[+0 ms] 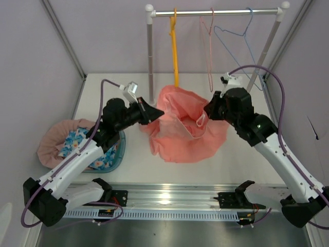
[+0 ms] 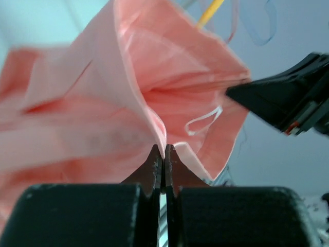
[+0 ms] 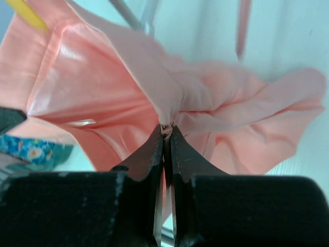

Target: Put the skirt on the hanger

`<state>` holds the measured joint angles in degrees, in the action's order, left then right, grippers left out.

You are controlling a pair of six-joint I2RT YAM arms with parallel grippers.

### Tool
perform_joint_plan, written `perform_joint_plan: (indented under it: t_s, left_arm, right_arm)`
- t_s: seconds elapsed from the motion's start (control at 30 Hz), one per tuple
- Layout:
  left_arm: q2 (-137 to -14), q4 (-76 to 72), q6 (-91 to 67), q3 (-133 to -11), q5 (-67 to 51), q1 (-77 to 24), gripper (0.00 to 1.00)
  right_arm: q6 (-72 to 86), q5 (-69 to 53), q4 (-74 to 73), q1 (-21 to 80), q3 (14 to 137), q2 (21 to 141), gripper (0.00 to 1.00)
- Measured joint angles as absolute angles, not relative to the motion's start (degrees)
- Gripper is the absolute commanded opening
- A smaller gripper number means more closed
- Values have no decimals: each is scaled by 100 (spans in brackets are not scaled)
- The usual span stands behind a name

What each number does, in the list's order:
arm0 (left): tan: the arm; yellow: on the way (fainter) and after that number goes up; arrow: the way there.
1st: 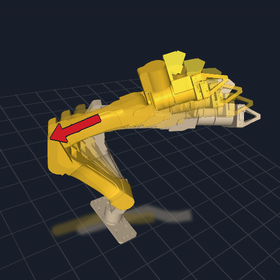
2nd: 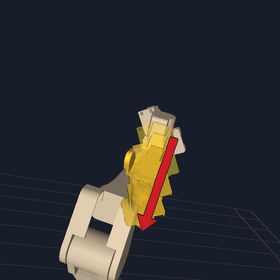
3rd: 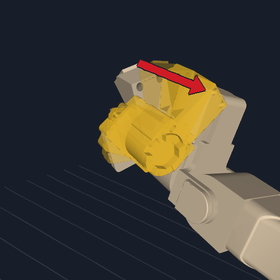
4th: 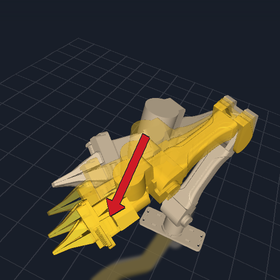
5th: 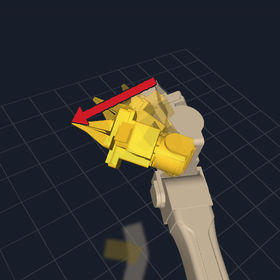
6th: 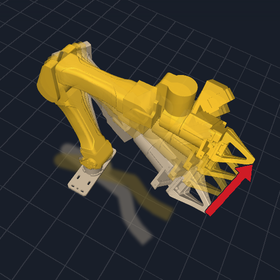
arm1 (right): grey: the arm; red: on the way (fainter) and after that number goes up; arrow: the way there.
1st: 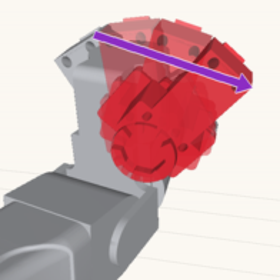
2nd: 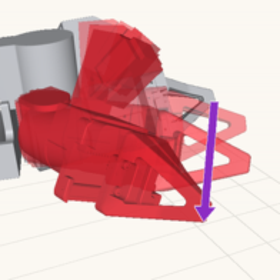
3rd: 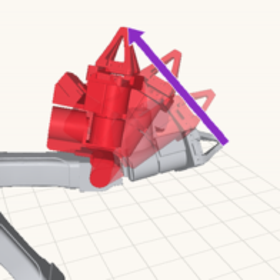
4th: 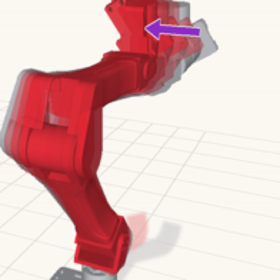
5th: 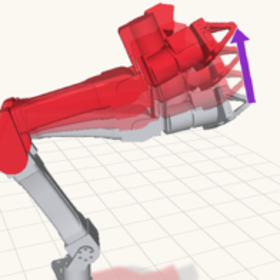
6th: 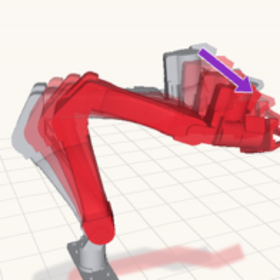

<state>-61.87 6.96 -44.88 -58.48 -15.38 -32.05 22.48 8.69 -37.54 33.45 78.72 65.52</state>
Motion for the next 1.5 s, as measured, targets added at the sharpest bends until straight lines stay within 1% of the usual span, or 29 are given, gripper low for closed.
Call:
perform_joint_plan:
  t_s: [0.03, 0.3, 0.4, 0.53, 0.57, 0.63, 0.7, 0.73, 0.77, 0.8, 0.83, 0.87, 0.97, 1.03, 1.17, 1.2, 1.23, 1.3, 1.4, 1.43, 1.5]
  left_arm:
    - [-6088, 405, -4504, -5439, -1638, -3205, 0]
    - [-5970, -1297, -5177, -1986, -2147, -3275, 0]
    - [-6071, -1833, -5424, -1199, -2145, -3459, 0]
    - [-6313, -2386, -5559, -926, -2115, -3848, 1]
    - [-6361, -2515, -5557, -926, -2102, -3959, 5]
    - [-6418, -2696, -5548, -926, -2071, -4117, 8]
    - [-6451, -2738, -5529, -934, -2005, -4233, 15]
    - [-6451, -2722, -5500, -941, -1968, -4285, 21]
    - [-6449, -2679, -5470, -956, -1935, -4333, 32]
    - [-6445, -2580, -5406, -991, -1885, -4392, 35]
    - [-6431, -2440, -5363, -1044, -1820, -4453, 42]
    - [-6405, -2303, -5310, -1098, -1772, -4499, 45]
    - [-6259, -1730, -5168, -1339, -1557, -4648, 50]
    - [-6130, -1356, -5085, -1494, -1398, -4724, 51]
    - [-5979, -635, -4952, -1769, -1096, -4816, 43]
    - [-5979, -475, -4936, -1817, -1026, -4827, 38]
    - [-5979, -353, -4925, -1839, -947, -4838, 30]
    - [-5981, -99, -4906, -1846, -805, -4875, 24]
    - [-5992, 158, -4904, -1846, -650, -4976, 13]
    - [-6003, 211, -4910, -1846, -602, -5033, 5]
    - [-6051, 248, -4956, -1844, -482, -5170, 0]
  right_arm:
    - [2281, 816, -3739, 3328, 7594, 6407, 0]
    - [2932, -3, -2613, 3024, 4058, 4884, 0]
    - [3205, -148, -2405, 2954, 3199, 4416, 0]
    - [3520, -314, -2034, 2919, 2609, 4023, 0]
    - [3610, -349, -1957, 2919, 2473, 3911, 1]
    - [3767, -392, -1876, 2921, 2255, 3717, 2]
    - [3903, -395, -1804, 2963, 2075, 3581, 2]
    - [3959, -386, -1809, 3002, 2001, 3529, 2]
    - [4040, -342, -1817, 3079, 1938, 3489, 2]
    - [4088, -298, -1835, 3166, 1890, 3461, 2]
    - [4163, -228, -1865, 3260, 1859, 3439, 2]
    - [4209, -132, -1922, 3343, 1850, 3424, 3]
    - [4418, 285, -2078, 3712, 1846, 3376, 8]
    - [4545, 576, -2241, 3944, 1846, 3365, 10]
    - [4707, 1039, -2519, 4219, 1870, 3389, 15]
    - [4744, 1125, -2567, 4263, 1887, 3404, 15]
    - [4762, 1186, -2613, 4307, 1907, 3415, 16]
    - [4821, 1343, -2683, 4412, 1959, 3422, 18]
    - [4877, 1549, -2832, 4624, 2102, 3422, 19]
    - [4897, 1612, -2877, 4685, 2158, 3422, 19]
    - [4936, 1730, -2910, 4794, 2248, 3424, 20]
